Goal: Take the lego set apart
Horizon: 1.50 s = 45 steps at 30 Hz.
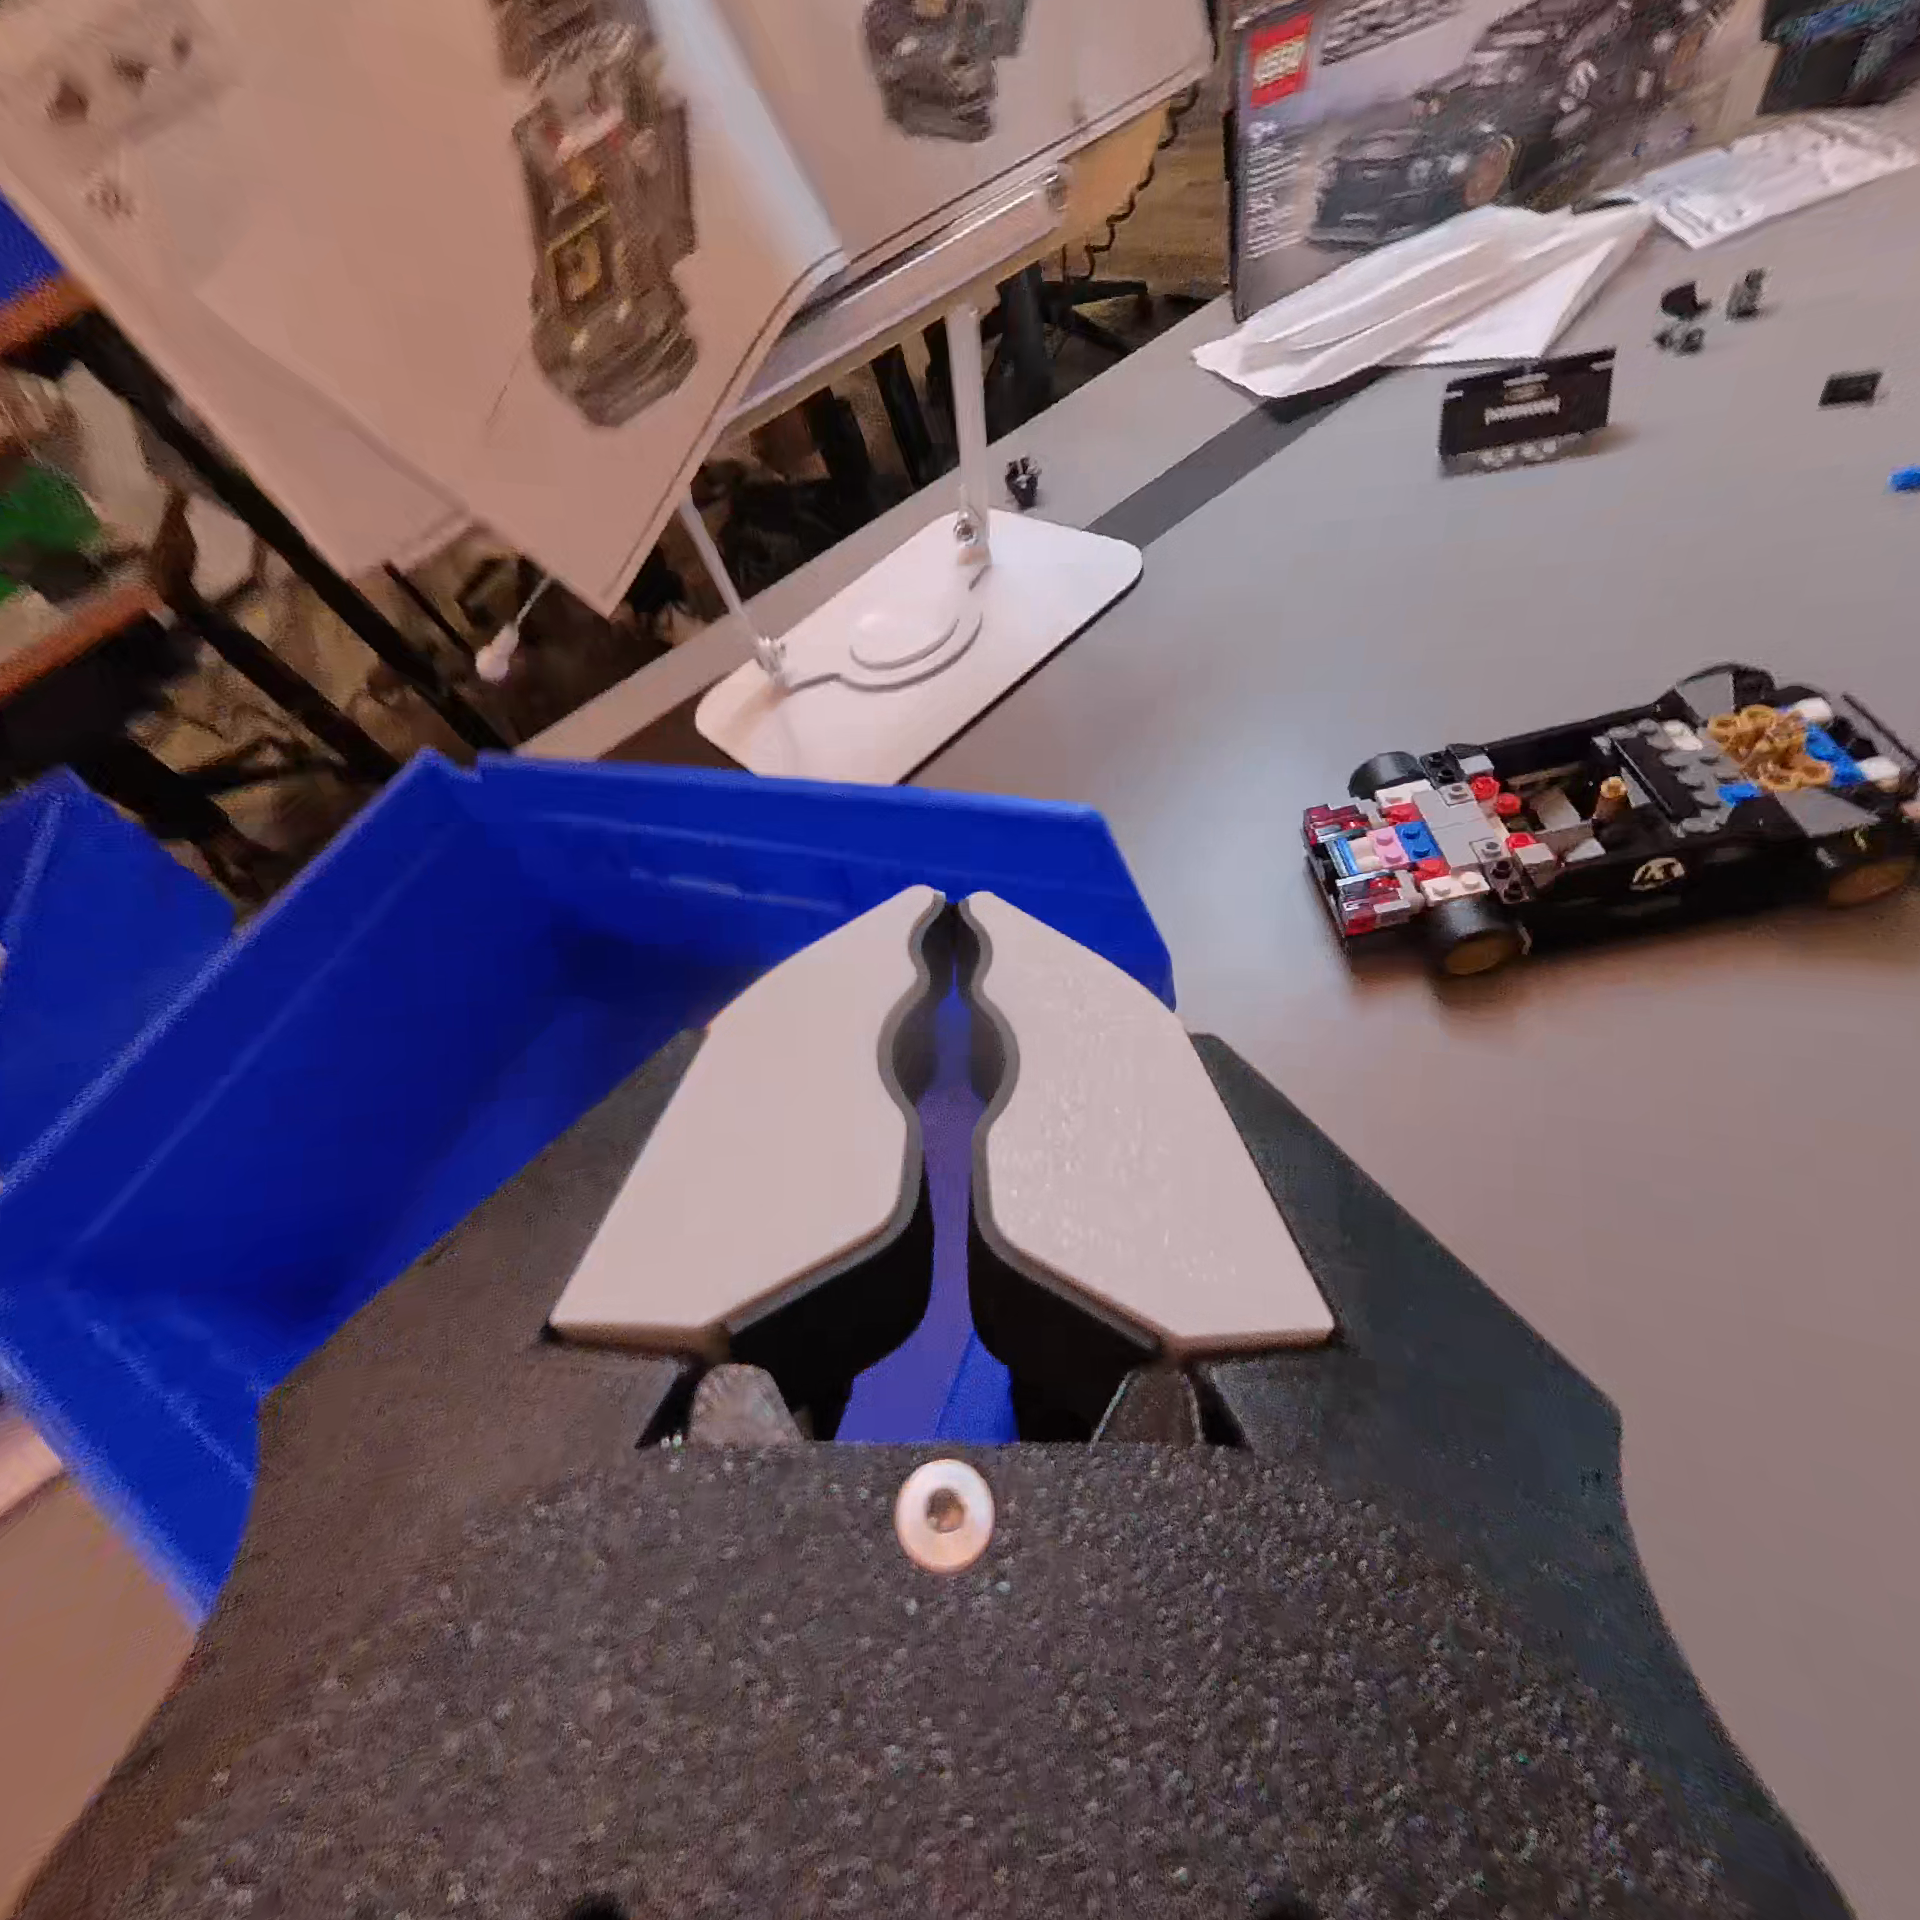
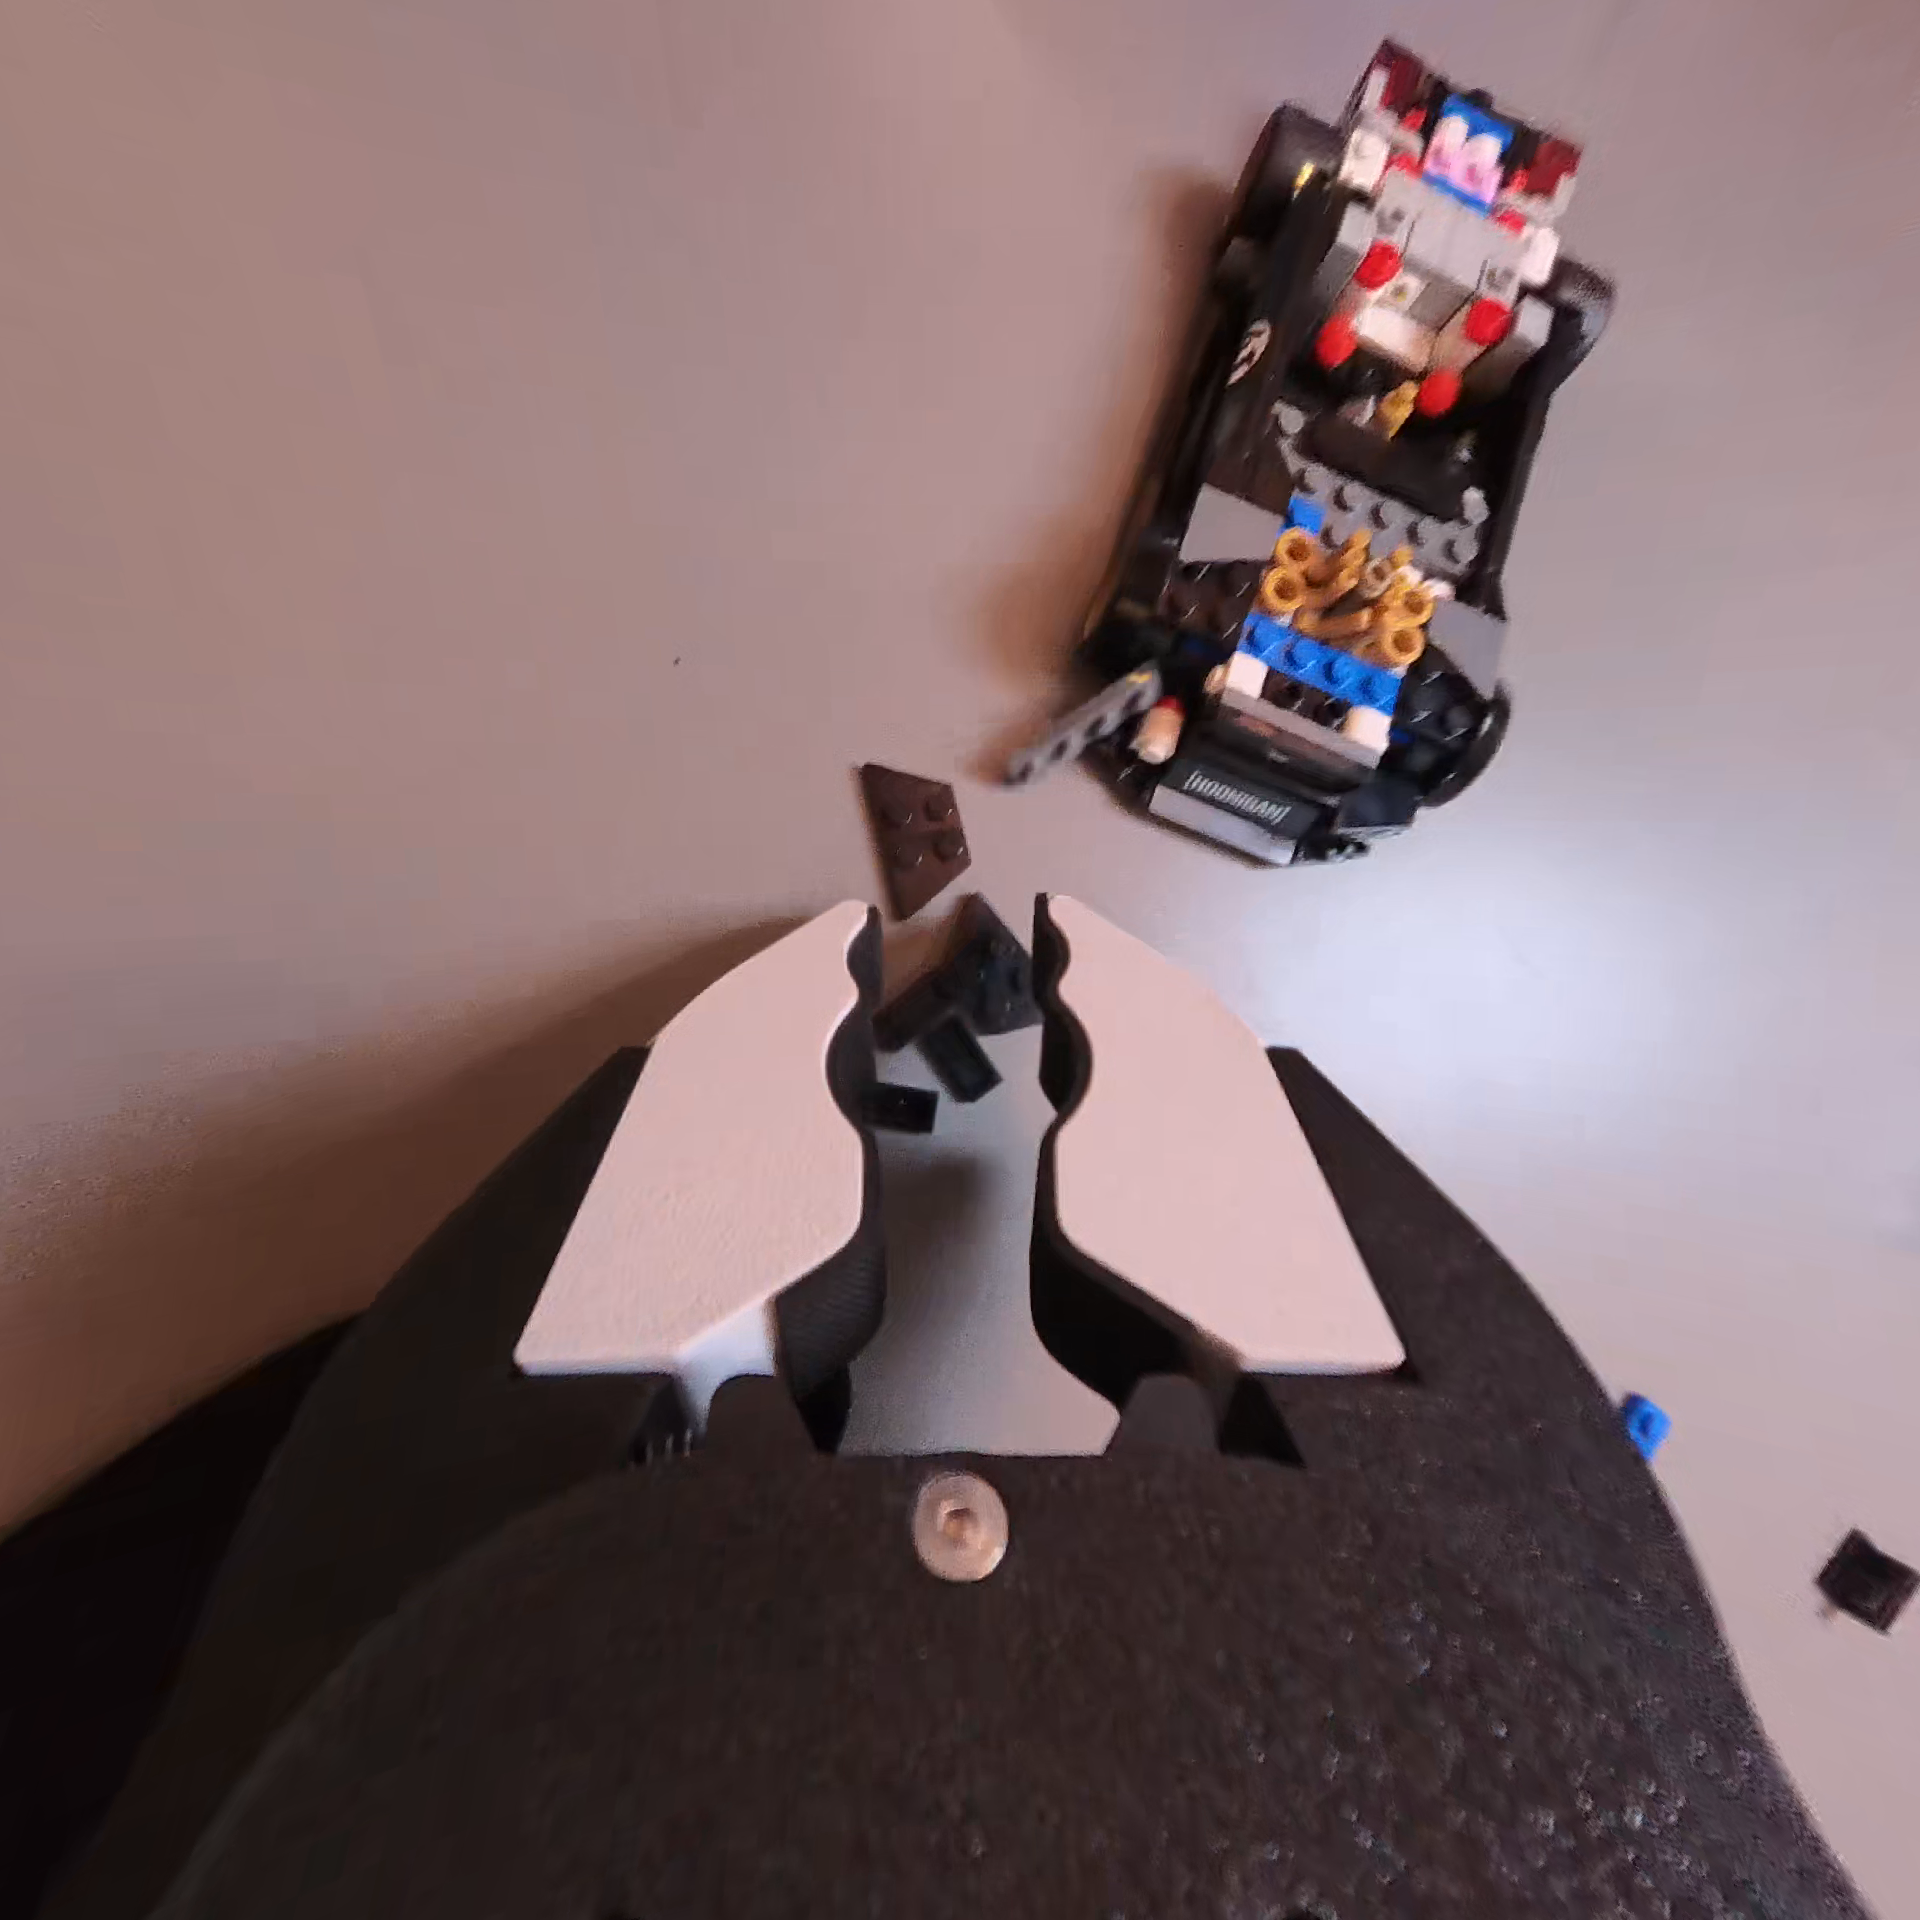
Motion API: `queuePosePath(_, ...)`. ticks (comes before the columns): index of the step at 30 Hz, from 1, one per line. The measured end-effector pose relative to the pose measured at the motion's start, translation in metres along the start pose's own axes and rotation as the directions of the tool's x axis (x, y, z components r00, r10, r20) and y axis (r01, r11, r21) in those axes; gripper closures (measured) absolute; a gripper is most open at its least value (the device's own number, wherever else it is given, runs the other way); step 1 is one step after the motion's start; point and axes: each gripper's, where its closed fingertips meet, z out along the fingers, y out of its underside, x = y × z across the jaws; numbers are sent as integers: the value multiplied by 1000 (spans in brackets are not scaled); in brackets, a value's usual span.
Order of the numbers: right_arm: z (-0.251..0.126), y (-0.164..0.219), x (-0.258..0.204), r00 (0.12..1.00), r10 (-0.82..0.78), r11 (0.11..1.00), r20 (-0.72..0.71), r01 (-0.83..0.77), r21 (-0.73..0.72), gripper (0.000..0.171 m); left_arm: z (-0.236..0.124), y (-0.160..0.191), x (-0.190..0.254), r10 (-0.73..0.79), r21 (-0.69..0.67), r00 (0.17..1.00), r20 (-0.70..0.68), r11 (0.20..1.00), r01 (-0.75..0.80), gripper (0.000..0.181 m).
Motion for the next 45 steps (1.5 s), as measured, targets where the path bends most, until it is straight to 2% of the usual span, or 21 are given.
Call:
queuePosePath(3,3,-8,4,1000,5,1000,-24,-5,17,143,0,4,2,-89,7,993,-80,996,90,181)
queuePosePath(9,20,-14,13,986,159,987,-47,-159,4,140,6,0,35,7,27,987,-160,1000,-3,181)
queuePosePath(11,26,-18,15,959,284,959,-22,-284,6,149,7,-3,49,36,41,979,-202,999,-28,173)
queuePosePath(13,28,-20,11,948,319,948,15,-319,3,163,4,-9,68,60,88,960,-275,995,-37,167)
queuePosePath(15,23,-25,11,968,250,968,-2,-250,24,164,-4,-17,93,85,145,916,-393,989,-29,164)
queuePosePath(16,19,-36,6,979,203,975,13,-204,84,164,-10,-19,110,102,167,876,-471,986,-24,164)
queuePosePath(19,4,-74,-8,999,24,962,-34,-14,272,163,-29,-12,168,117,142,693,-711,990,-22,153)
queuePosePath(22,-6,-103,-24,996,-63,917,-66,84,391,163,-39,0,210,162,138,571,-804,987,-87,150)
queuePosePath(25,-7,-113,-36,988,-127,900,-89,152,408,163,-39,4,229,152,121,534,-832,988,-92,156)
queuePosePath(26,-5,-113,-39,988,-134,901,-78,154,405,163,-39,2,232,145,120,529,-836,989,-82,164)
queuePosePath(27,-3,-113,-41,989,-134,901,-70,151,406,163,-39,2,233,144,118,529,-837,989,-83,177)
queuePosePath(30,-1,-108,-38,991,-118,908,-63,134,397,163,-36,1,228,153,116,560,-814,988,-102,181)
queuePosePath(32,-1,-97,-26,994,-79,931,-73,100,352,158,-23,0,204,175,112,661,-729,984,-137,181)
queuePosePath(34,-1,-78,-8,995,-33,959,-94,58,277,152,-8,-4,159,176,93,798,-577,984,-150,181)
queuePosePath(35,-3,-70,-1,994,-12,965,-107,40,260,154,-5,-8,137,150,84,843,-516,989,-124,181)
queuePosePath(36,-7,-69,4,993,5,960,-121,29,279,165,-5,-10,119,103,72,869,-483,994,-78,181)
queuePosePath(37,-12,-72,6,992,17,948,-123,24,318,171,-7,-13,107,52,66,877,-478,998,-24,181)
queuePosePath(39,-15,-78,3,994,22,937,-106,16,350,171,-15,-17,108,8,79,843,-538,996,40,181)
queuePosePath(41,-12,-82,0,995,1,937,-103,35,349,171,-15,-16,122,51,101,827,-559,995,7,181)
queuePosePath(44,-5,-70,5,991,-13,963,-137,49,265,171,-10,-6,141,131,96,819,-559,991,-93,181)
queuePosePath(45,-2,-62,9,991,1,974,-137,30,223,161,-9,-5,144,131,96,815,-564,991,-93,181)
